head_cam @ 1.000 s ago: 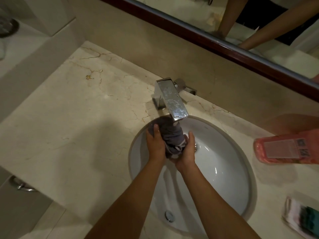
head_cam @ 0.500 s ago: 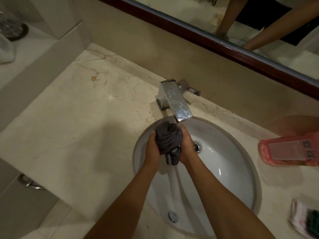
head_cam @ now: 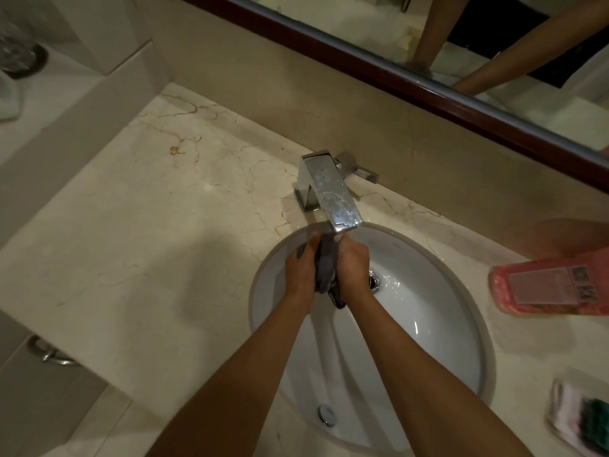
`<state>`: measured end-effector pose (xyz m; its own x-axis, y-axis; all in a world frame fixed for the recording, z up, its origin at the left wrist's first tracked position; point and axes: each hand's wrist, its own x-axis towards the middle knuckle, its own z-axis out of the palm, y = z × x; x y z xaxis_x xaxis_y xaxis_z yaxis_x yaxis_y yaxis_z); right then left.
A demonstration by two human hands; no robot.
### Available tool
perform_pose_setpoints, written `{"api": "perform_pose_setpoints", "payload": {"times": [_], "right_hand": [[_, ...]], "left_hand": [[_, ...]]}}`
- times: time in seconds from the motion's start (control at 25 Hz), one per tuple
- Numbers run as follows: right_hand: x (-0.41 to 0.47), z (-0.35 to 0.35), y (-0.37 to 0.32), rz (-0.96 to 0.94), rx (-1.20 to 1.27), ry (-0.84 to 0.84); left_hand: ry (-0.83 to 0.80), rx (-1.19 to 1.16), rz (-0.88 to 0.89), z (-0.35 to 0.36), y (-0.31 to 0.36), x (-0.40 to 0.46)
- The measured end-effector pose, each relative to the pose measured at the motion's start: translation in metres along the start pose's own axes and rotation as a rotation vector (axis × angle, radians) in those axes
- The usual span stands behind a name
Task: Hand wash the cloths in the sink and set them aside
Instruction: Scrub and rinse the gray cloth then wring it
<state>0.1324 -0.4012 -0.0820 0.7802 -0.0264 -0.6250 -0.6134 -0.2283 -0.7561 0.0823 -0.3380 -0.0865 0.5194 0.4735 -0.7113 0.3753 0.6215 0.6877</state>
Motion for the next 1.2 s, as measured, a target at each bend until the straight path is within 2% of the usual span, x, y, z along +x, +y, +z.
{"api": "perform_pose_setpoints", "payload": {"times": [0.12,0.28,0.4,0.52,0.64,0.76,0.84,0.92,1.04,1.2], "right_hand": [[-0.004,-0.006,0.004,0.051,0.076,-0.031],[-0.011,-0.016,0.012,0.209,0.504,-0.120],[-0.014,-0.018,0.018,0.304,0.523,-0.174],[-0.019,-0.015,0.012,0.421,0.525,-0.260],[-0.021,-0.012,-0.002,0.291,0.463,-0.243],[-0.012,-0.012,-0.003,0.127,0.291,-0.174],[-0.007,-0.012,0.001,0.005,0.129,-0.099],[-0.012,-0.007,0.002,-0.077,0.044,-0.048],[-0.017,0.005,0.001,-0.101,0.054,0.059],[-0.008,0.008,-0.004,-0.042,0.083,0.165]], "left_hand": [[0.033,-0.075,0.001,0.002,-0.006,0.004],[0.162,-0.141,0.116,-0.001,-0.013,0.005],[0.164,-0.142,0.177,-0.002,-0.019,-0.001],[0.086,-0.075,0.259,-0.008,-0.023,-0.004],[-0.027,-0.029,0.238,-0.019,-0.021,-0.006],[0.001,-0.083,0.049,-0.031,-0.013,-0.009],[-0.020,0.004,-0.005,-0.034,-0.006,-0.010],[-0.011,0.113,0.024,-0.027,-0.003,-0.010],[0.018,0.135,0.154,-0.012,-0.006,-0.012],[0.036,0.125,0.109,-0.007,-0.006,-0.008]]}}
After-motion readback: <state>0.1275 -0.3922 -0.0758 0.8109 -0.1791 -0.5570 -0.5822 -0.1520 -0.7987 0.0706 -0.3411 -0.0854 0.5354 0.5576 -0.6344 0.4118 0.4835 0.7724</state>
